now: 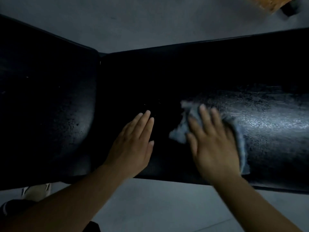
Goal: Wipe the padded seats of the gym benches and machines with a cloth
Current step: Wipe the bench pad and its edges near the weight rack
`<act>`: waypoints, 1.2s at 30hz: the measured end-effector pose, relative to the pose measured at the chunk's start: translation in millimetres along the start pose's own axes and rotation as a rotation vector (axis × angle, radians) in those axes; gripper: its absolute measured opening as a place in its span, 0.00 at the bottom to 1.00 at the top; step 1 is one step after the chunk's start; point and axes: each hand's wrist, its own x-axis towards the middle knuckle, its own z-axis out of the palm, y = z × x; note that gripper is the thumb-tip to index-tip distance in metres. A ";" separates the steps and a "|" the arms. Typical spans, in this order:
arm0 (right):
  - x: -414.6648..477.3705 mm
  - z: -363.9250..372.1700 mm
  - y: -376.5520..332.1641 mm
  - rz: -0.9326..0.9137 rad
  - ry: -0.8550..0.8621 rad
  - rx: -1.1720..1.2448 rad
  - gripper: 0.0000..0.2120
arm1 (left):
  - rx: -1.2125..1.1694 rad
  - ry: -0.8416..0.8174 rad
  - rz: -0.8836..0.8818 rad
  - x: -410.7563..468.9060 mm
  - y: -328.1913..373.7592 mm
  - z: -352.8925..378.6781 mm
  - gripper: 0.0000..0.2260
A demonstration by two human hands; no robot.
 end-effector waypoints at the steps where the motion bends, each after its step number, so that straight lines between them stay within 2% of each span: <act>1: 19.9 -3.2 -5.0 0.082 0.026 0.009 0.26 | 0.012 -0.003 0.008 -0.6 -3.3 -0.2 0.29; 3: 41.9 -1.0 -33.0 0.133 0.036 0.029 0.27 | 0.016 -0.004 0.029 2.7 -13.2 -0.8 0.29; 6: 10.4 17.3 -71.0 -0.080 -0.044 0.028 0.25 | 0.002 -0.009 0.027 11.9 -29.8 -5.5 0.29; 9: -28.7 16.8 -58.6 -0.199 -0.076 0.050 0.23 | -0.007 -0.038 0.048 16.5 -43.0 -8.8 0.30; 11: -10.3 8.6 -38.0 -0.112 -0.057 0.021 0.24 | 0.002 -0.046 0.055 16.9 -48.0 -10.1 0.30; 13: 33.8 -0.3 -30.5 0.050 -0.008 -0.006 0.25 | 0.011 -0.047 0.063 17.9 -49.5 -10.3 0.30; 15: 67.4 -5.1 -44.9 0.161 0.013 0.022 0.26 | 0.007 -0.042 0.071 18.9 -50.5 -9.9 0.29; 16: 70.7 -2.9 -56.3 0.158 0.022 0.028 0.26 | 0.004 -0.040 0.073 19.3 -52.1 -9.7 0.29; 19: 29.2 13.9 -81.3 -0.041 -0.031 0.002 0.24 | -0.008 -0.020 0.102 23.4 -59.9 -6.5 0.29; 22: -5.3 13.5 -67.0 -0.207 -0.079 0.011 0.23 | -0.010 0.005 0.132 26.8 -65.8 -3.6 0.29; 24: 17.5 7.9 -49.1 -0.151 -0.061 -0.013 0.24 | -0.024 0.010 0.119 27.8 -66.2 -4.4 0.29; 27: 83.6 -2.2 -52.6 0.116 0.026 -0.014 0.26 | -0.026 0.011 0.127 27.8 -68.1 -5.7 0.30; 28: 93.7 -2.2 -64.7 0.148 0.034 -0.009 0.26 | -0.021 0.013 0.130 27.7 -69.7 -6.7 0.30; 30: 78.3 8.3 -90.7 0.030 0.007 -0.007 0.26 | -0.016 0.019 0.118 29.2 -74.2 -8.3 0.31; 33: 6.4 18.3 -104.4 -0.219 -0.103 0.028 0.25 | -0.005 -0.032 0.122 29.9 -81.4 -10.0 0.36; 36: 0.5 13.5 -68.5 -0.215 -0.096 0.014 0.23 | 0.005 -0.061 0.134 27.1 -83.0 -10.9 0.39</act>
